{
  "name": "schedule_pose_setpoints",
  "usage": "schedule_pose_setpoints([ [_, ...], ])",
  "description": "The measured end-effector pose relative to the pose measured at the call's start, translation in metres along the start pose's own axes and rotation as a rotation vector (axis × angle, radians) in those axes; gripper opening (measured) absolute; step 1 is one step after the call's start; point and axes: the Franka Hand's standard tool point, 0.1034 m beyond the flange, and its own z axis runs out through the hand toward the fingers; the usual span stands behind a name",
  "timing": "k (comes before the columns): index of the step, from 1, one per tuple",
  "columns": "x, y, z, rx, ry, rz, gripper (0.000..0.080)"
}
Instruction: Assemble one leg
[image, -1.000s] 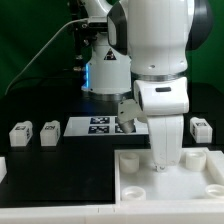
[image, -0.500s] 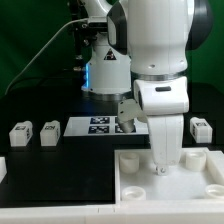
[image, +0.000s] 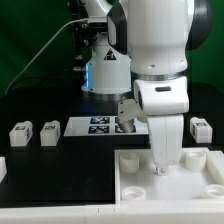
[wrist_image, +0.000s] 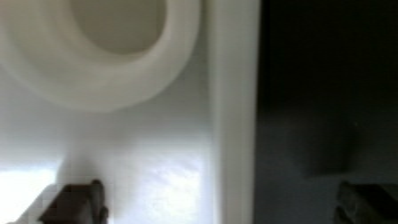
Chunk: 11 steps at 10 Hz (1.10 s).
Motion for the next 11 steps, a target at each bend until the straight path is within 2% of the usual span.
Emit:
schedule_pose_setpoints([
  [2, 0.000, 0.000, -0.001, -0.001, 0.001, 0.023, 0.0649],
  [3, -0.001, 0.000, -0.009, -0.011, -0.001, 0.087, 0.0649],
  [4, -0.002, -0.006, -0.017, -0.010, -0.008, 0.113, 0.0649],
  [5, 0.005, -0.014, -0.024, -0.007, -0.009, 0.248, 0.0649],
  [6, 0.017, -0.026, -0.031, -0.007, -0.009, 0.386, 0.0649],
  [7, 0.032, -0.035, -0.034, 0.006, 0.007, 0.603, 0.0649],
  [9, 0.065, -0.044, -0.034, 0.010, 0.025, 0.872, 0.0649],
  [10, 0.079, -0.046, -0.034, 0.028, 0.038, 1.046, 0.0649],
  [11, 0.094, -0.046, -0.034, 0.033, 0.044, 1.198, 0.0649],
])
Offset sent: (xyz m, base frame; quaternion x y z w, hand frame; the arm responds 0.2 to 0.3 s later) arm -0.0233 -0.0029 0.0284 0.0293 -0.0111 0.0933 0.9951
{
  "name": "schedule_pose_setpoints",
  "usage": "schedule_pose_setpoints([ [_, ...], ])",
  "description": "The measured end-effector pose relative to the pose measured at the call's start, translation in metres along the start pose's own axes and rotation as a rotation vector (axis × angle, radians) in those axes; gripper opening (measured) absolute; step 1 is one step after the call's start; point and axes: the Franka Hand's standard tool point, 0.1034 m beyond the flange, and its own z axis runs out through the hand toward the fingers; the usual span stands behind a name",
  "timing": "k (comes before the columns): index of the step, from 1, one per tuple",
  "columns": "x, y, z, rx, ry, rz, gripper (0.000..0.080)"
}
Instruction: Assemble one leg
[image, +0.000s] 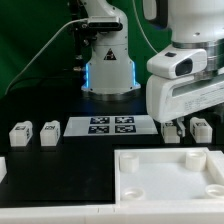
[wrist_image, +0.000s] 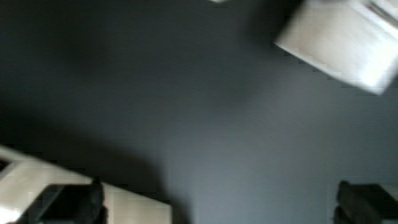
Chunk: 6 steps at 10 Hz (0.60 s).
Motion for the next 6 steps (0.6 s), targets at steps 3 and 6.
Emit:
schedule_pose_setpoints([
  [3, 0.0018, -0.0070, 0.0090, 0.011, 0.015, 0.216, 0.0649],
  [6, 0.0002, -0.0075, 0.0095, 0.012, -0.030, 0.197, 0.0649],
])
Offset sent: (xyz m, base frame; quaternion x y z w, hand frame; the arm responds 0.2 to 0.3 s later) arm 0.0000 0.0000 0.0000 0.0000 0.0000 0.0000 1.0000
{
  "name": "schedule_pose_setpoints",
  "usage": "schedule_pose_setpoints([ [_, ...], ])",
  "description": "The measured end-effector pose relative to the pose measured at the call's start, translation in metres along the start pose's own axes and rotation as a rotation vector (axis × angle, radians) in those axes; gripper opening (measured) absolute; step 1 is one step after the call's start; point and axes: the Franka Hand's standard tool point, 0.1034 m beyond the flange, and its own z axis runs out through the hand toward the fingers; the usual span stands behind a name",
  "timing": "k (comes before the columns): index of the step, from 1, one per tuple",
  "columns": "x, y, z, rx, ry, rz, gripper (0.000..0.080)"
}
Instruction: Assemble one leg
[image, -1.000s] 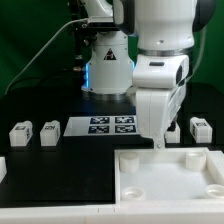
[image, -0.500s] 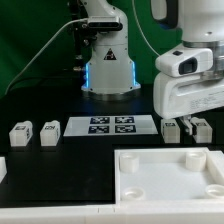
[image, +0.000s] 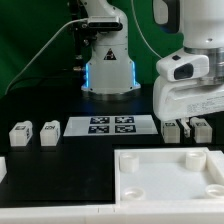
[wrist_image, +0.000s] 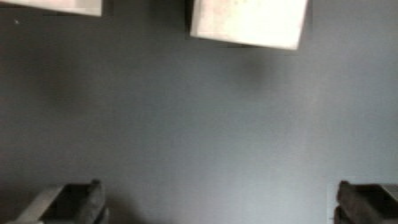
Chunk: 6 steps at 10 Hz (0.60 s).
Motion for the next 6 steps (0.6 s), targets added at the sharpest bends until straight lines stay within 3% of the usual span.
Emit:
schedule_pose_setpoints([
  [2, -0.021, -0.006, 0.002, -0.018, -0.218, 0.044, 0.0649],
  [6, -0.026, -0.013, -0.002, -0.009, -0.687, 0.110, 0.0649],
])
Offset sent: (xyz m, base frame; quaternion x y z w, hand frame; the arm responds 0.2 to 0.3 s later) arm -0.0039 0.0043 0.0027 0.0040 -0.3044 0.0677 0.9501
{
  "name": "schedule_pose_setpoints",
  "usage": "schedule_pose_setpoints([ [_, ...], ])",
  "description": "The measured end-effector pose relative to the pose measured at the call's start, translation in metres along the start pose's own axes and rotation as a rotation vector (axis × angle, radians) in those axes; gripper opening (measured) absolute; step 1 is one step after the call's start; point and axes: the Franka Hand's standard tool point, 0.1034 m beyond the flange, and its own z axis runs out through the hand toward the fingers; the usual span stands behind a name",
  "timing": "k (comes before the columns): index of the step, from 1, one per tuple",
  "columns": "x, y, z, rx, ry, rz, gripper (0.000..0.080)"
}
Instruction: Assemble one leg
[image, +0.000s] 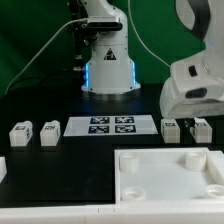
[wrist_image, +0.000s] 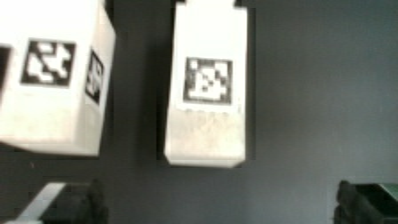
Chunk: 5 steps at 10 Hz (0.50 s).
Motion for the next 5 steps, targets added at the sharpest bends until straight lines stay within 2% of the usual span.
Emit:
schedule_pose_setpoints([
  [2, -0.0020, 0.0020, 0.0046, -0.009, -0.179, -0.006, 0.0649],
  [3, 0.0047, 0.0009, 0.0043, -0.005, -0.176, -0.007, 0.0649],
  [5, 0.0039, 0.0007, 0.0084, -0.005, -0.181, 0.003, 0.0649],
])
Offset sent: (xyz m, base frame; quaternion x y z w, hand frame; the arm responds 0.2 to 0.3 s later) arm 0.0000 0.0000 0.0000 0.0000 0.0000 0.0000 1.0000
